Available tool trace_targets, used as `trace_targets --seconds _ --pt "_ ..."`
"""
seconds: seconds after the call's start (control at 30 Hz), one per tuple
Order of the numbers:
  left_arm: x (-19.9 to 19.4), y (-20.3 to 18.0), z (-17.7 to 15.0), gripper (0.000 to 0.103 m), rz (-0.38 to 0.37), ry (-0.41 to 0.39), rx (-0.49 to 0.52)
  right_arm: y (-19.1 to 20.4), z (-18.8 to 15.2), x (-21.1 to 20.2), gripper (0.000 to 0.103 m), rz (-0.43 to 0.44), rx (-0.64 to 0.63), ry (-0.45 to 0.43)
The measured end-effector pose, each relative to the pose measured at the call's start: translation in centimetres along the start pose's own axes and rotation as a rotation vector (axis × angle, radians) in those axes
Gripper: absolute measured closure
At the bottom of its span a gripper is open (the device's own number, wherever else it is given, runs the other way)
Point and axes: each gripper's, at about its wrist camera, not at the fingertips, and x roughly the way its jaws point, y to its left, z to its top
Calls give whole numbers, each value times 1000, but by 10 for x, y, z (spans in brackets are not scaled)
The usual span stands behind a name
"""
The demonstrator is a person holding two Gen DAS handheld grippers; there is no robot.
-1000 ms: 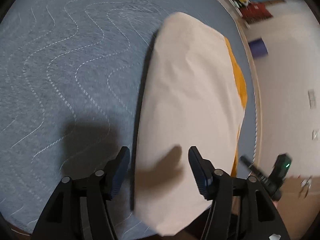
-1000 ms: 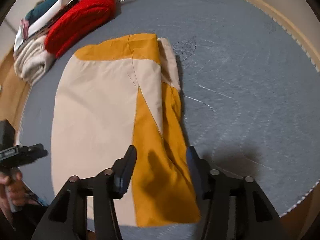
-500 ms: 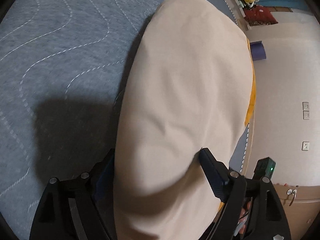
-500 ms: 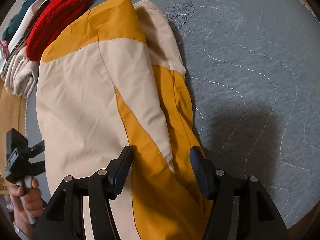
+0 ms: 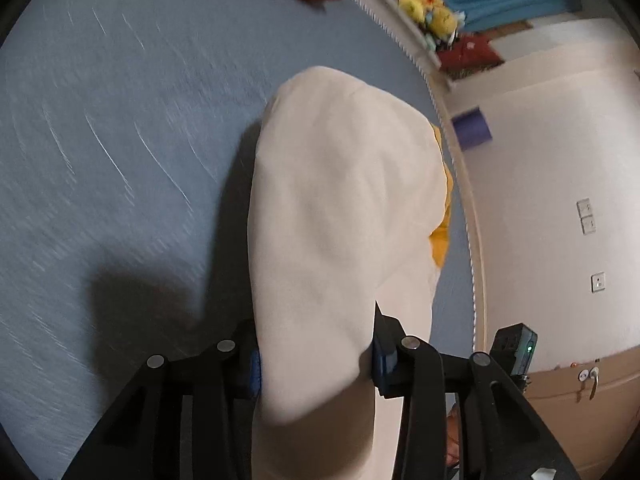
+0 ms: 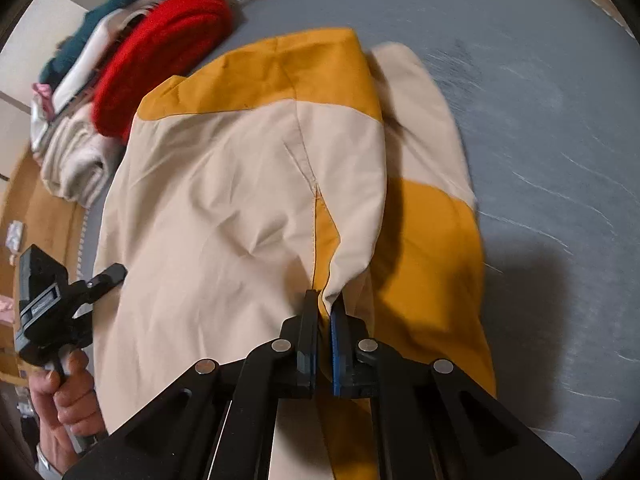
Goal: Fold large clothes
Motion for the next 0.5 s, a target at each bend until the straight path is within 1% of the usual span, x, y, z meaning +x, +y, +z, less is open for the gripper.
trace_targets --seconds 0.1,0.17,0.23,0.27,0.3,0.33,0.37,0.43,0.47,0.5 --pt "-32 29 6 65 19 -51 -47 25 4 9 98 59 -13 -50" --pt "-47 51 12 64 50 -68 -87 46 6 4 98 88 -33 -92" --pt "-53 70 11 55 93 -66 -109 63 6 2 98 105 -57 -120" --pt "-54 77 10 54 118 -56 -117 67 5 2 98 107 -74 -120" --pt "-52 83 8 52 144 -37 -121 71 -2 -3 98 96 -90 -115" --pt "-52 86 7 49 164 -20 -118 75 -6 -2 98 55 -117 -100" --pt "-55 88 4 48 174 -3 -112 76 -13 1 98 33 -124 -84" --pt "-70 90 -4 47 161 14 -100 72 -14 6 99 3 -135 -38" --pt "-75 86 -10 47 145 37 -74 71 -18 9 99 -44 -150 -15" --pt "-79 77 -15 42 146 61 -50 69 -23 9 98 -65 -152 -7"
